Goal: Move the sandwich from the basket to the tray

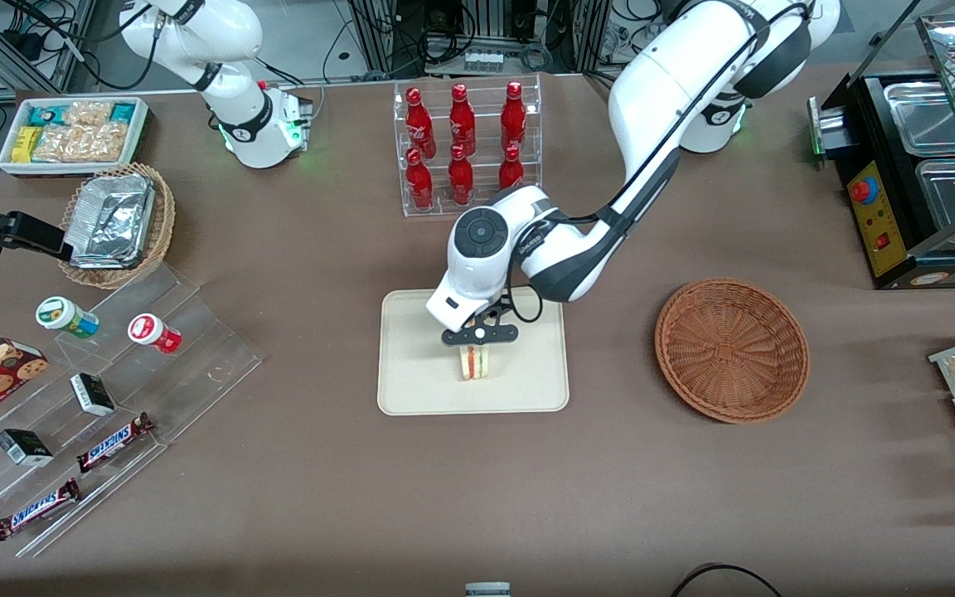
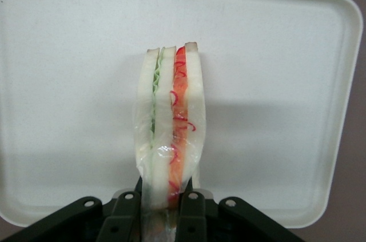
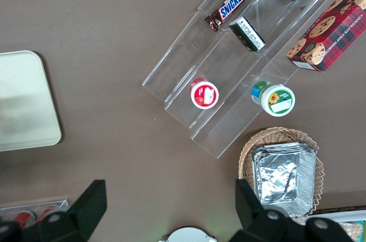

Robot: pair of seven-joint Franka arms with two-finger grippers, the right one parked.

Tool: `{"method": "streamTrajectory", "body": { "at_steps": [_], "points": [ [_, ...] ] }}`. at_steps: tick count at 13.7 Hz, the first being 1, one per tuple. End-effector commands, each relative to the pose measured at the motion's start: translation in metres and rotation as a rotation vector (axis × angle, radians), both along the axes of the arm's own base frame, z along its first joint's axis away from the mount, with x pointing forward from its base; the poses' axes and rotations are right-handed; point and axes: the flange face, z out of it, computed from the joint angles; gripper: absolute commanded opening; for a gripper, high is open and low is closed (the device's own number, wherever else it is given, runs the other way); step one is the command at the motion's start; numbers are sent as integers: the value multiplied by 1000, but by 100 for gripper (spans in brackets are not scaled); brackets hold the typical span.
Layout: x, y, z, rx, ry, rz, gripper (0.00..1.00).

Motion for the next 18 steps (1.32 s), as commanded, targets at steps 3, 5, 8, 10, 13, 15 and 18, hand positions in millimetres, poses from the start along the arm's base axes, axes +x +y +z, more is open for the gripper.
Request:
{"method": "streamTrajectory", "body": {
  "at_steps": [3, 5, 8, 10, 13, 15, 18],
  "points": [
    [3, -8, -18, 26, -50, -24, 23],
    [0, -11, -24, 46, -66, -54, 27],
    [3, -10, -15, 41, -77, -55, 100],
    [10, -4, 10, 32, -87, -32, 100],
    [10, 11, 53, 76, -51, 0, 100],
    [21, 32, 93, 67, -55, 46, 100],
    [37, 86, 168, 105, -37, 122, 100]
  ]
}}
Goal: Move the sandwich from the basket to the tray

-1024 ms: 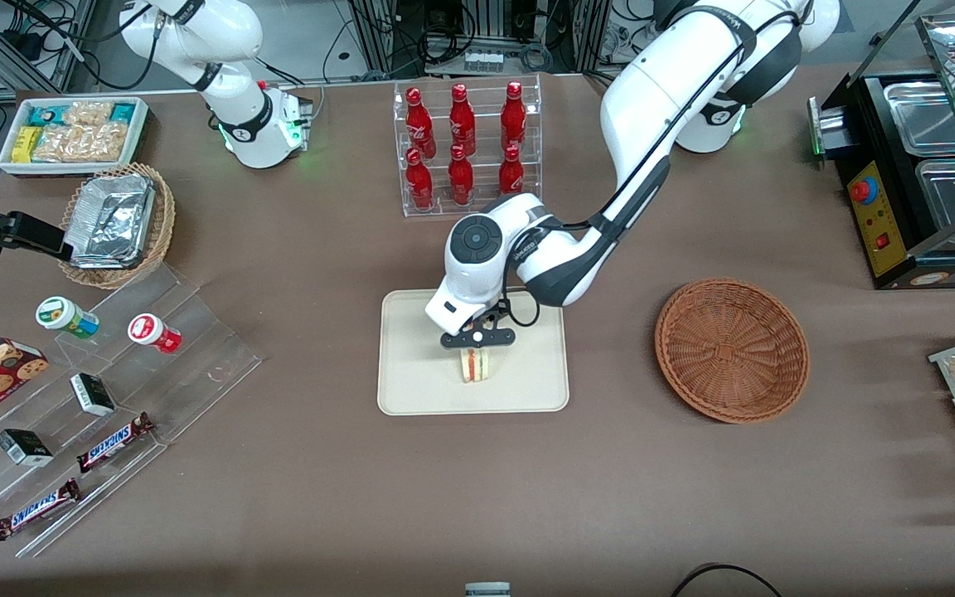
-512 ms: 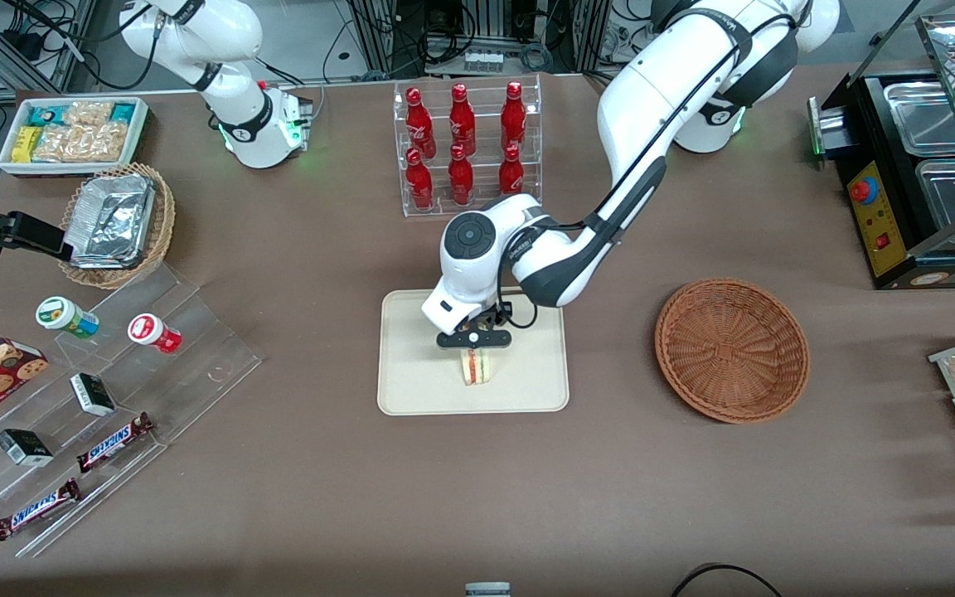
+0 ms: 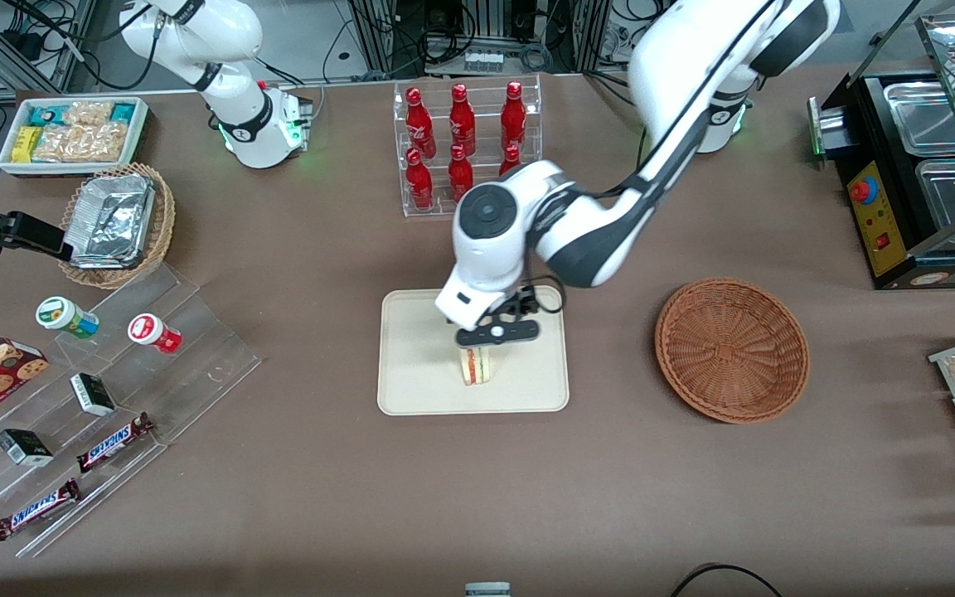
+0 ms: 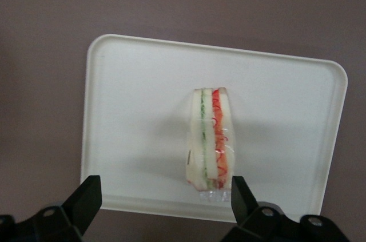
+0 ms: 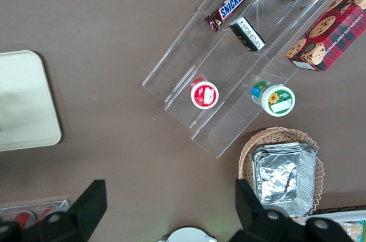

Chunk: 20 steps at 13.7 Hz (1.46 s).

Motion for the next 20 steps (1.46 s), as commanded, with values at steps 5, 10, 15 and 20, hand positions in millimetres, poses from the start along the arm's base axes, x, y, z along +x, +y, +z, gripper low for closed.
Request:
{"method": "streamTrajectory", "body": {
  "at_steps": [5, 10, 15, 20],
  "points": [
    [0, 128, 138, 108, 87, 79, 100],
    [12, 222, 178, 111, 136, -3, 100],
    [10, 317, 213, 61, 192, -114, 100],
    [2, 395, 242, 28, 210, -204, 100]
  ]
}}
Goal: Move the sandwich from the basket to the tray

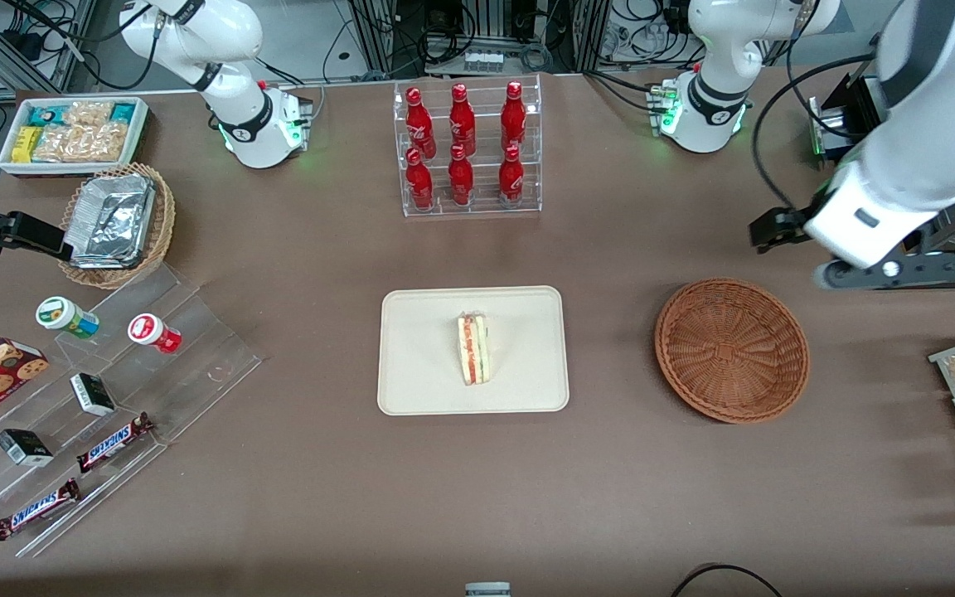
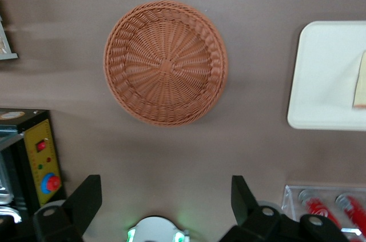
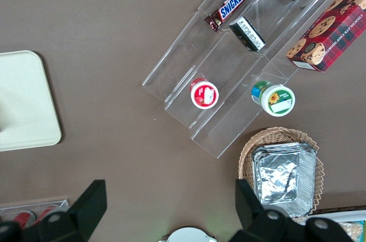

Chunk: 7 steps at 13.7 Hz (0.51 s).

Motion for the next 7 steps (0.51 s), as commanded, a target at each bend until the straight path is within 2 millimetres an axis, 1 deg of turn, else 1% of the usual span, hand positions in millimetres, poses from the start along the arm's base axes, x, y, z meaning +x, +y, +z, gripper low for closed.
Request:
{"method": "streamTrajectory", "body": {
  "at_steps": [1, 2, 3, 5, 6, 7],
  "points": [
    [-14, 35, 12, -39, 17, -58, 100],
    [-16, 45, 13, -42, 22, -77, 100],
    [-22, 61, 14, -48, 22, -91, 100],
    [-25, 84, 14, -48, 25, -59, 100],
    [-25, 90, 16, -48, 18, -51, 100],
    [-24, 90, 18, -48, 12, -53, 100]
  ]
}}
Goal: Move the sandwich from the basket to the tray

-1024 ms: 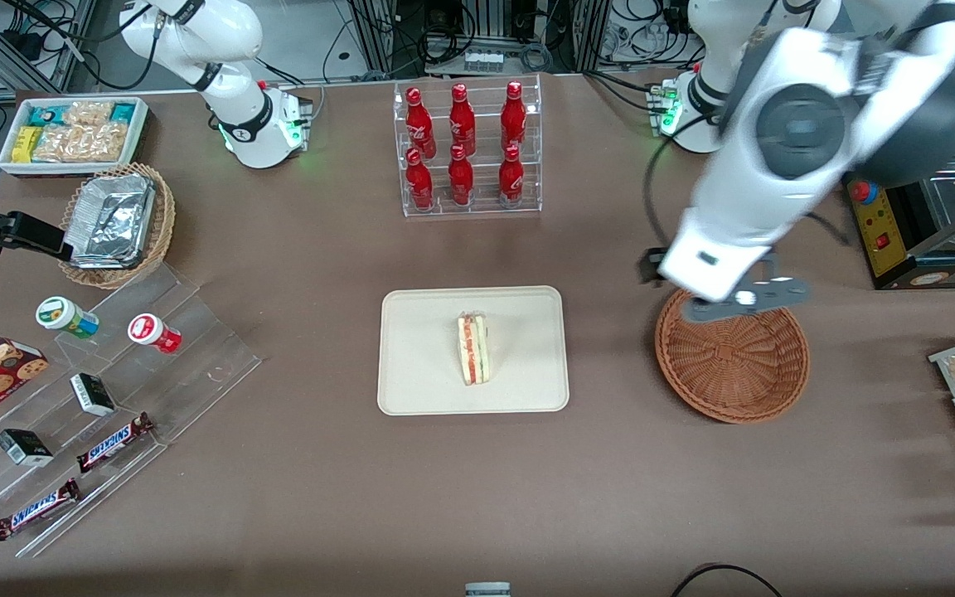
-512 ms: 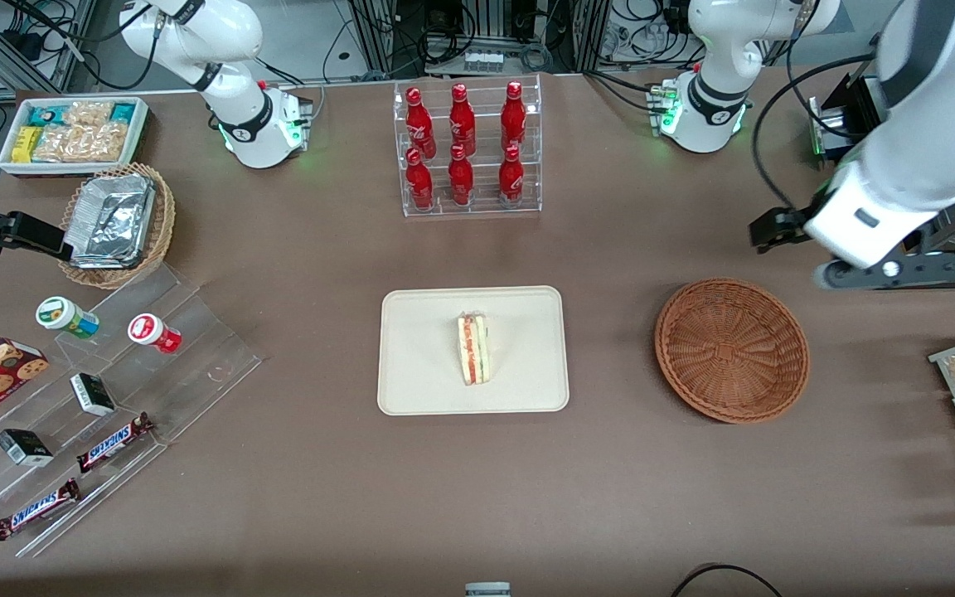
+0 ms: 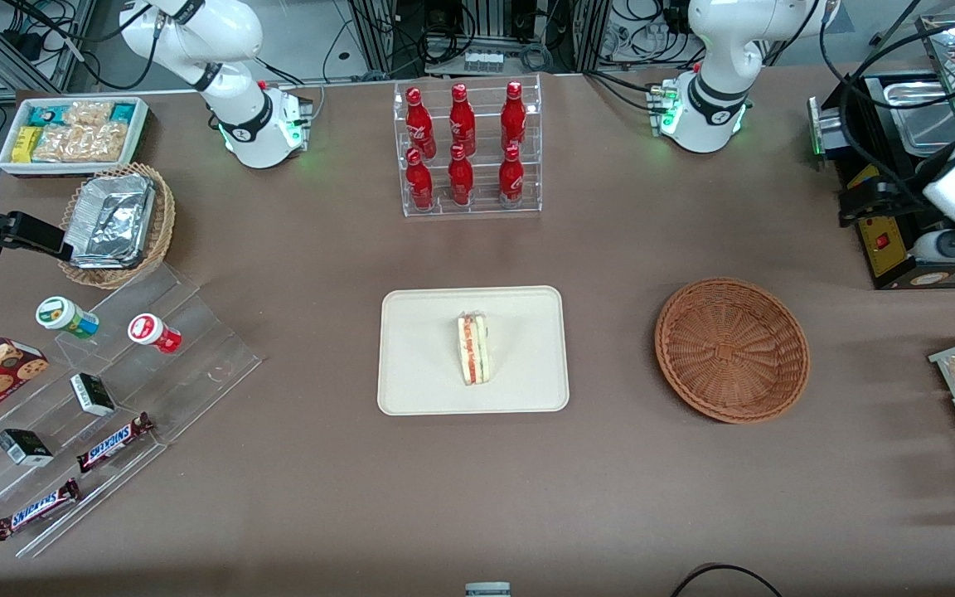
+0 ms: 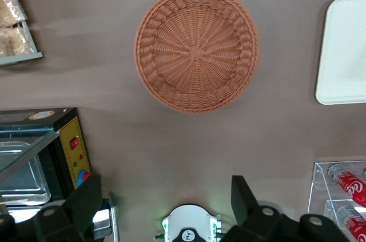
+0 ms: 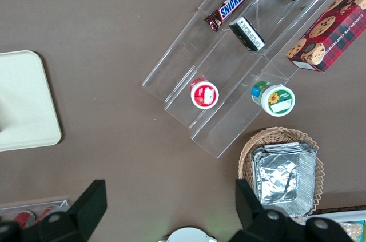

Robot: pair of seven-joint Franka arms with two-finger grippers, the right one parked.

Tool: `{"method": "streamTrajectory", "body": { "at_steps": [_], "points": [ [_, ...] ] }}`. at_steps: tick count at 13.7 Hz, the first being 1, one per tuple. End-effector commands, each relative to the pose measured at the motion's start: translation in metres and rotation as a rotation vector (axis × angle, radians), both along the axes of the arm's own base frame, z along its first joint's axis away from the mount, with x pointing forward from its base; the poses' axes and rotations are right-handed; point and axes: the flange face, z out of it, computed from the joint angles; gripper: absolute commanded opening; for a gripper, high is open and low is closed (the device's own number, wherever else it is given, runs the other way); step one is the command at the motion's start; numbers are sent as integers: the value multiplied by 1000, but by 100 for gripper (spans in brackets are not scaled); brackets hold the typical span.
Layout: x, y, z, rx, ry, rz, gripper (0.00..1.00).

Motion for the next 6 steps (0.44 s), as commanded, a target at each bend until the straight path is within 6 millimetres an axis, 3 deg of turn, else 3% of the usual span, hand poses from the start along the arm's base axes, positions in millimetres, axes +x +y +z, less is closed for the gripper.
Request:
{"method": "streamTrajectory", "body": {
  "at_steps": [1, 6],
  "points": [
    [-8, 0, 4, -7, -11, -10, 100],
    [-2, -4, 4, -25, -4, -15, 100]
  ]
}}
